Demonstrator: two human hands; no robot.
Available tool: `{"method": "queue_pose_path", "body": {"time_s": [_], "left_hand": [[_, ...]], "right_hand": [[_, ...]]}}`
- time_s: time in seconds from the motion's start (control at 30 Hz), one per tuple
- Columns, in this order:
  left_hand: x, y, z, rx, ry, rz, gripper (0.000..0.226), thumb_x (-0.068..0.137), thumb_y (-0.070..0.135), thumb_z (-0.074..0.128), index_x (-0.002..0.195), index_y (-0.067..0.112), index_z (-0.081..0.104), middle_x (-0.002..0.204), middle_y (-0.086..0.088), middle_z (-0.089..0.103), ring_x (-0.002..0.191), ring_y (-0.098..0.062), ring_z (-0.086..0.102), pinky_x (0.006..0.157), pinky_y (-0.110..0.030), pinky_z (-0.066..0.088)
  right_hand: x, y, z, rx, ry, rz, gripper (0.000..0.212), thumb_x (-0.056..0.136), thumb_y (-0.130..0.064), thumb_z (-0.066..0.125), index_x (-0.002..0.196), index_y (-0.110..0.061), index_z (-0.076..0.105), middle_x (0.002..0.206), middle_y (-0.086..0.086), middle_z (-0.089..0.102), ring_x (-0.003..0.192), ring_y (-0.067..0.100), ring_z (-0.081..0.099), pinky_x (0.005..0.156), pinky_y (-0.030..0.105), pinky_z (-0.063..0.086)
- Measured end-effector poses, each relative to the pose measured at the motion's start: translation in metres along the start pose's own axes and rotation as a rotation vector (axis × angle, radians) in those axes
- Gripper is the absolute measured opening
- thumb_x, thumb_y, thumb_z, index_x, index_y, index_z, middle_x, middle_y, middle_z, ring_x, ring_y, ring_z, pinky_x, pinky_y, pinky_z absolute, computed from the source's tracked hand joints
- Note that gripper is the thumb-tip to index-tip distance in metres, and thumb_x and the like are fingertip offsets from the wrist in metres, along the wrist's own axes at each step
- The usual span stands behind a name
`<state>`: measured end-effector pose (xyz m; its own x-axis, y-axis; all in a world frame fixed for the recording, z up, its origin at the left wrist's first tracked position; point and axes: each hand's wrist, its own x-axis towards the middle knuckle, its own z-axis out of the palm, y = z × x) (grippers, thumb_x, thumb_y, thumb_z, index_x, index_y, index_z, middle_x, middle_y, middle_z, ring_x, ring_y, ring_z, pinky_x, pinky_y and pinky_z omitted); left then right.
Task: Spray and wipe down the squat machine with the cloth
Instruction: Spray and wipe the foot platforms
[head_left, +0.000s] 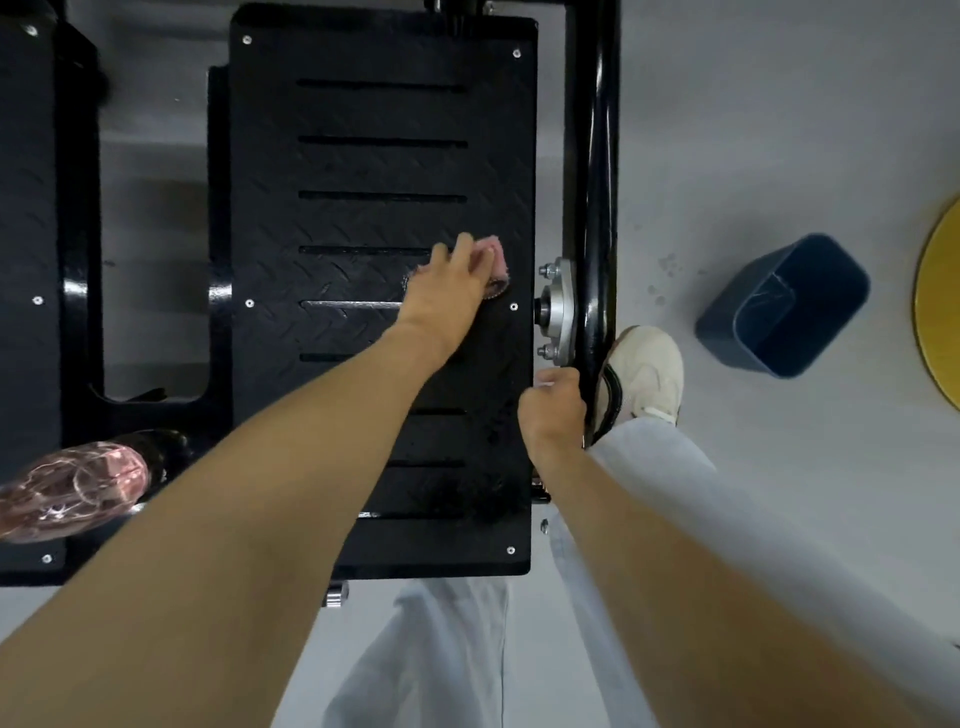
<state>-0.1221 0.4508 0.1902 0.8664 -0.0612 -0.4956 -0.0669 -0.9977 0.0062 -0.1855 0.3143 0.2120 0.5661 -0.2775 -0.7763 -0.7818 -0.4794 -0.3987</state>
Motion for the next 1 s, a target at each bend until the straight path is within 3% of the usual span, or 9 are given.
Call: {"method": "queue_pose_path", "body": {"time_s": [0.1,0.33,0.4,0.47,0.63,0.7,0.8,0.9,1.0], "left_hand": [[-0.001,0.016,0.001,-0.058,0.005,0.011,0.079,0.083,0.001,0.059,0.148,0.014,0.016,0.144,-0.016,0.02,0.124,-0.034,0.035,0.084,-0.041,0.05],[-0.072,0.016,0.046,0.326,-0.116,0.668,0.091,0.087,0.001,0.051,0.152,0.015,-0.012,0.149,-0.012,0.009,0.119,-0.034,0.032,0.094,-0.042,0.047],[-0.06,0.008,0.035,0.349,-0.1,0.649,0.091,0.086,0.0,0.053,0.152,0.018,-0.007,0.145,-0.011,0.012,0.122,-0.033,0.031,0.096,-0.043,0.045],[-0.045,0.001,0.02,0.222,-0.097,0.439,0.084,0.086,0.0,0.054,0.152,0.018,0.004,0.144,-0.011,0.016,0.125,-0.033,0.031,0.094,-0.043,0.046],[-0.039,0.017,0.017,-0.081,-0.045,0.049,0.079,0.085,-0.001,0.056,0.15,0.016,0.015,0.141,-0.014,0.022,0.123,-0.034,0.034,0.087,-0.042,0.049],[-0.055,0.028,0.025,-0.084,-0.046,0.104,0.085,0.081,-0.002,0.06,0.15,0.015,0.013,0.139,-0.013,0.017,0.123,-0.034,0.034,0.084,-0.04,0.05],[-0.086,0.044,0.044,-0.024,-0.074,0.399,0.081,0.083,0.0,0.056,0.149,0.012,0.011,0.142,-0.012,0.015,0.122,-0.035,0.033,0.084,-0.041,0.05],[-0.101,0.038,0.063,0.164,-0.048,0.686,0.081,0.09,0.007,0.05,0.152,0.01,-0.004,0.146,-0.011,0.017,0.119,-0.034,0.034,0.09,-0.04,0.046],[-0.093,0.021,0.064,0.214,-0.023,0.659,0.082,0.089,0.008,0.053,0.152,0.014,0.0,0.143,-0.01,0.018,0.119,-0.033,0.034,0.091,-0.04,0.047]], "right_hand": [[0.001,0.0,-0.001,0.016,-0.006,0.01,0.035,0.087,0.002,0.04,0.119,-0.011,0.045,0.097,0.003,0.052,0.084,0.019,0.051,0.071,0.028,0.039],[-0.005,0.007,0.002,0.173,0.01,0.068,0.028,0.094,-0.004,0.043,0.121,-0.011,0.045,0.095,0.002,0.05,0.091,0.02,0.051,0.079,0.031,0.043],[-0.001,0.011,0.004,0.158,-0.018,0.08,0.037,0.093,-0.001,0.041,0.128,-0.01,0.045,0.107,0.008,0.054,0.103,0.027,0.054,0.088,0.035,0.046],[0.003,0.018,0.003,0.156,-0.079,0.088,0.044,0.091,0.001,0.04,0.132,-0.013,0.044,0.124,0.016,0.056,0.109,0.031,0.055,0.095,0.038,0.045],[0.005,0.043,-0.01,0.169,-0.122,0.111,0.044,0.097,-0.001,0.04,0.14,-0.009,0.039,0.129,0.017,0.052,0.097,0.018,0.048,0.069,0.019,0.041],[0.002,0.057,-0.002,0.147,-0.139,0.134,0.047,0.096,0.001,0.039,0.143,-0.009,0.037,0.125,0.016,0.054,0.093,0.022,0.052,0.066,0.023,0.041],[-0.005,0.07,0.011,0.159,-0.074,0.141,0.044,0.096,-0.003,0.041,0.139,-0.012,0.044,0.129,0.013,0.056,0.105,0.025,0.056,0.084,0.032,0.048],[-0.005,0.066,0.014,0.195,0.0,0.146,0.032,0.096,-0.008,0.044,0.126,-0.012,0.057,0.116,0.009,0.063,0.091,0.016,0.059,0.077,0.022,0.048],[0.006,0.064,0.016,0.166,0.041,0.191,0.045,0.092,-0.003,0.043,0.135,-0.014,0.049,0.124,0.012,0.059,0.1,0.023,0.057,0.088,0.034,0.05]]}}
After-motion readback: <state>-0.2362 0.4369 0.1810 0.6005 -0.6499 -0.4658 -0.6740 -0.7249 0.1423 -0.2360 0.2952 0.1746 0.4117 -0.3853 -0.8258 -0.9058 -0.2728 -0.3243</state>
